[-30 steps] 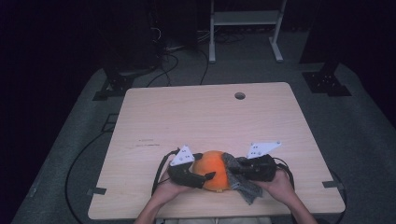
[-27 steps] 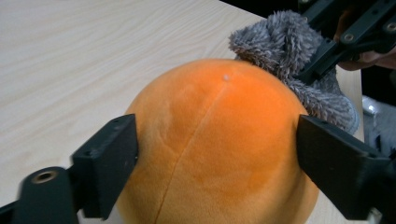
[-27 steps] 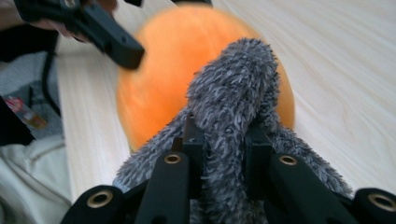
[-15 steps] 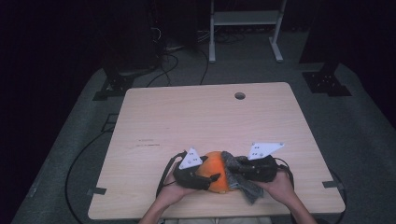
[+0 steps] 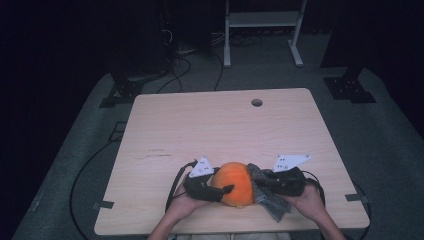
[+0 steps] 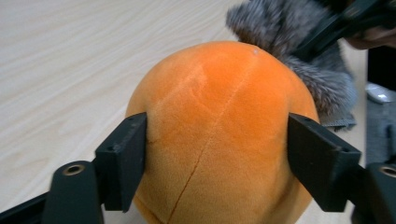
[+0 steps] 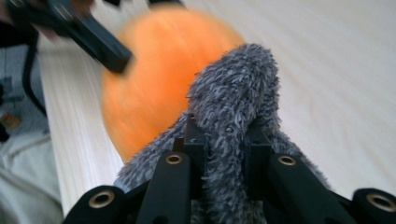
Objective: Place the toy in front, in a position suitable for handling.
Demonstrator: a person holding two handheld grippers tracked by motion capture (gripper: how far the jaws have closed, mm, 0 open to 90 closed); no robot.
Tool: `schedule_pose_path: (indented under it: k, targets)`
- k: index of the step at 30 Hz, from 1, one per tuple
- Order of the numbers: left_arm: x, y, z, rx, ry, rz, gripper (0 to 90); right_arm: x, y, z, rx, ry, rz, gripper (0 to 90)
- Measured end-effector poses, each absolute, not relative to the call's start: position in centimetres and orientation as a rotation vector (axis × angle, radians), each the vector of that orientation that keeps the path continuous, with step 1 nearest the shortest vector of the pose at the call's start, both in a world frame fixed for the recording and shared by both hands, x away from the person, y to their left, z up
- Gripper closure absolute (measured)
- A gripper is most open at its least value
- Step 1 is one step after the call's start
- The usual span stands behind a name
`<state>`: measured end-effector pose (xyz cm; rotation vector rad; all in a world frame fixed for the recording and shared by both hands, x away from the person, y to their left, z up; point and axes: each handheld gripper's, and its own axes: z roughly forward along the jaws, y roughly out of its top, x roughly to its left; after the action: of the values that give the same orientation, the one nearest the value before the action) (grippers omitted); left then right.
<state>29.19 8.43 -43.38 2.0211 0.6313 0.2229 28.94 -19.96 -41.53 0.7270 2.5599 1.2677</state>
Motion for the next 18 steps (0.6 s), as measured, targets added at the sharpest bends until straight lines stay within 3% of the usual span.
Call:
schedule_pose_path:
  k: [3,9,11,14,18]
  targets:
    - [28.9,7.8,-43.1,2.028,0.619,0.240,25.5,28.0,-18.8,-40.5,0.650,2.512,1.364,75.2]
    - [29.9,8.8,-43.3,2.015,0.593,0.106,9.2,28.8,-19.0,-41.5,0.661,2.555,1.328,75.8]
    - [29.7,8.4,-43.6,2.022,0.599,0.140,12.0,29.0,-19.5,-41.7,0.700,2.563,1.340,75.7]
    - [29.1,7.9,-43.4,2.027,0.603,0.238,24.1,29.0,-19.5,-41.4,0.711,2.552,1.345,75.6]
    - [28.6,6.7,-42.7,2.021,0.587,0.286,28.0,28.4,-18.9,-39.8,0.687,2.508,1.575,75.3]
